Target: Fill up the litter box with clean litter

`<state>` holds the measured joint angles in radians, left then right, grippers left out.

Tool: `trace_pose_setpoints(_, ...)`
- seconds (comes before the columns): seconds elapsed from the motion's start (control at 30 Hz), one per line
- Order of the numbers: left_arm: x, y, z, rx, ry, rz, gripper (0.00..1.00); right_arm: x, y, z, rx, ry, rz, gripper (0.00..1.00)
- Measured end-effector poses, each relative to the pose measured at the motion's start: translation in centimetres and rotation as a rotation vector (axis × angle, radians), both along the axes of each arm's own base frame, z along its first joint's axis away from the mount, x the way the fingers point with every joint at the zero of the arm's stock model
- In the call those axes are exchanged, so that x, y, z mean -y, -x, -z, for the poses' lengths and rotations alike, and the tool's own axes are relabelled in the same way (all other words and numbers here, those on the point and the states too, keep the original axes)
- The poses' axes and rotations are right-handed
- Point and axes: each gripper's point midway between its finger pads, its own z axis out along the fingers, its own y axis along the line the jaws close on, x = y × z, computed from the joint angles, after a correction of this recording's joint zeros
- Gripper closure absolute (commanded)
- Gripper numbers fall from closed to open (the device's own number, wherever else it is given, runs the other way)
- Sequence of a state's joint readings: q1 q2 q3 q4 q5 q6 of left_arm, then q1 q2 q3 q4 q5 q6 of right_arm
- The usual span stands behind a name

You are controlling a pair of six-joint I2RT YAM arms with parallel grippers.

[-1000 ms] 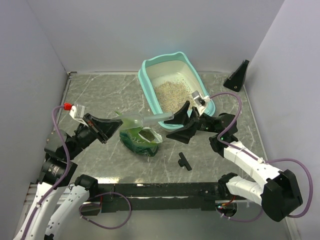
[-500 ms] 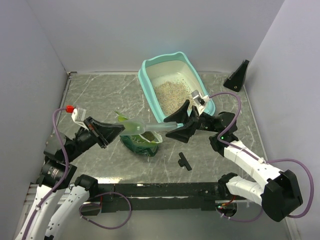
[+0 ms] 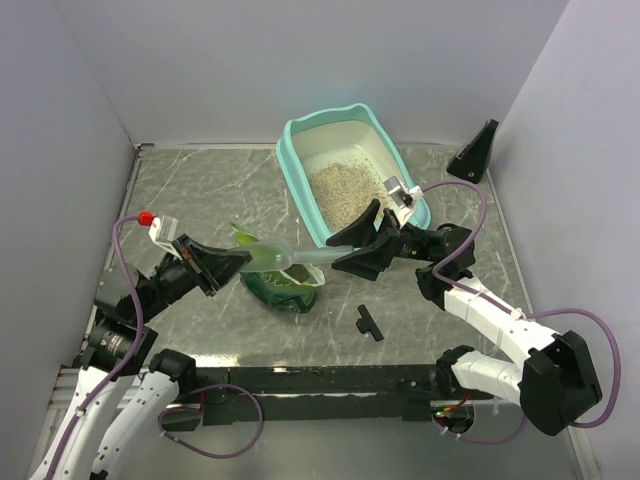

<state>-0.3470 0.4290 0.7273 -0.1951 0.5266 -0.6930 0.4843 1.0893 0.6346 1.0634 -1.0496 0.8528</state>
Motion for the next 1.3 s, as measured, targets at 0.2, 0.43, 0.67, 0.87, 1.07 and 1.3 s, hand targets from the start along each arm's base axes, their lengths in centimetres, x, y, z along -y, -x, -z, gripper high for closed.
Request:
trace_pose_setpoints(0.2, 0.0, 0.0, -0.1, 0.004, 0.004, 0.0, 0.99, -0.2, 0.4, -0.1, 0.0, -0.003, -0.016, 0.29)
trace_pose_setpoints(0.43, 0.0, -0.1, -0.2, 0.005, 0.005, 0.0, 0.99, -0.7, 0.8, 0.2, -0.009, 0.002, -0.038, 0.34)
trace_pose_setpoints(0.67, 0.1, -0.2, 0.0, -0.003, 0.002, 0.0, 0.99, -0.9, 1.0, 0.3, 0.0, 0.002, -0.046, 0.49)
trace_pose_setpoints(0.87, 0.2, -0.1, -0.1, 0.0, 0.002, 0.013, 0.99, -1.1, 0.8, 0.6, -0.018, 0.009, -0.047, 0.82)
trace_pose_setpoints(1.07, 0.2, -0.1, 0.0, -0.003, -0.001, 0.013, 0.84, -1.2, 0.7, 0.7, -0.032, 0.011, -0.054, 1.0)
trace_pose_setpoints(1.3, 0.0, -0.7, 0.4, 0.022, -0.057, -0.011, 0.27, -1.1, 1.2, 0.6, -0.041, 0.025, -0.044, 1.0)
